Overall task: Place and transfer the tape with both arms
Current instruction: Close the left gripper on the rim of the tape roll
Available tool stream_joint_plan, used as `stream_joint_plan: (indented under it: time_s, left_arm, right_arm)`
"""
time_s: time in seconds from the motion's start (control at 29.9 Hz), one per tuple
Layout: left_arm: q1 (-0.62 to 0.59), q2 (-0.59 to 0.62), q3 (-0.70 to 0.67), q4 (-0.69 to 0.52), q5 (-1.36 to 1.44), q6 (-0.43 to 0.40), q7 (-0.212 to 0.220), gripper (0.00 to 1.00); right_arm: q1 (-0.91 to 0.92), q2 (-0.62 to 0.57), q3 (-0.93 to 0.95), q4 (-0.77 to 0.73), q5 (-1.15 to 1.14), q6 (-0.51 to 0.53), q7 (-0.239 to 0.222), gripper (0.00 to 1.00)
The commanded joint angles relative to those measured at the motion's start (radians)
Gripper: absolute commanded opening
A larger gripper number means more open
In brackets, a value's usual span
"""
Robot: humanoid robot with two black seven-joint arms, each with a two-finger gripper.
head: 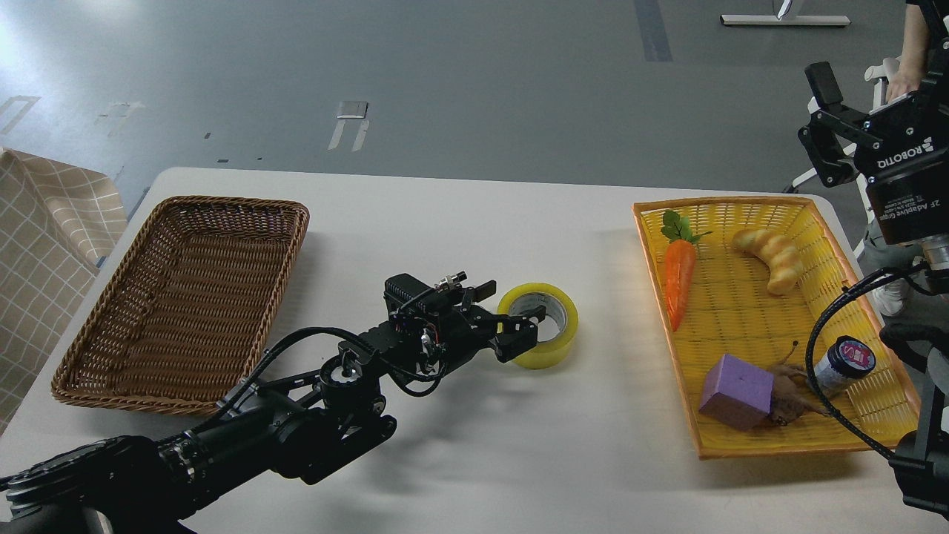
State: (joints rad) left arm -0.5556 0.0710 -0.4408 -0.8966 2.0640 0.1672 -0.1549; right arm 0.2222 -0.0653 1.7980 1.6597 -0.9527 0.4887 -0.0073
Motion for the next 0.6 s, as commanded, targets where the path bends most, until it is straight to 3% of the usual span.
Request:
stream_joint_plan:
  time_s: [0.0, 0.43, 0.57]
  left_arm:
    - [-0.004, 0.001, 0.002, 0.007, 0.001, -0.021, 0.002, 0.97]
    - [-0.023, 0.003, 0.002, 0.011, 0.001, -0.052, 0.002, 0.96]
    - [-0.029, 0.003, 0.002, 0.028, 0.002, -0.061, 0.002, 0.87]
  right_arm:
    - [-0.003, -0.002, 0.000, 0.000, 0.000, 0.000, 0.001, 1.00]
    - [-0.014, -0.002, 0.011, 0.002, 0.002, 0.000, 0.003, 1.00]
    - [-0.018, -0.004, 0.011, 0.002, 0.002, 0.000, 0.004, 1.00]
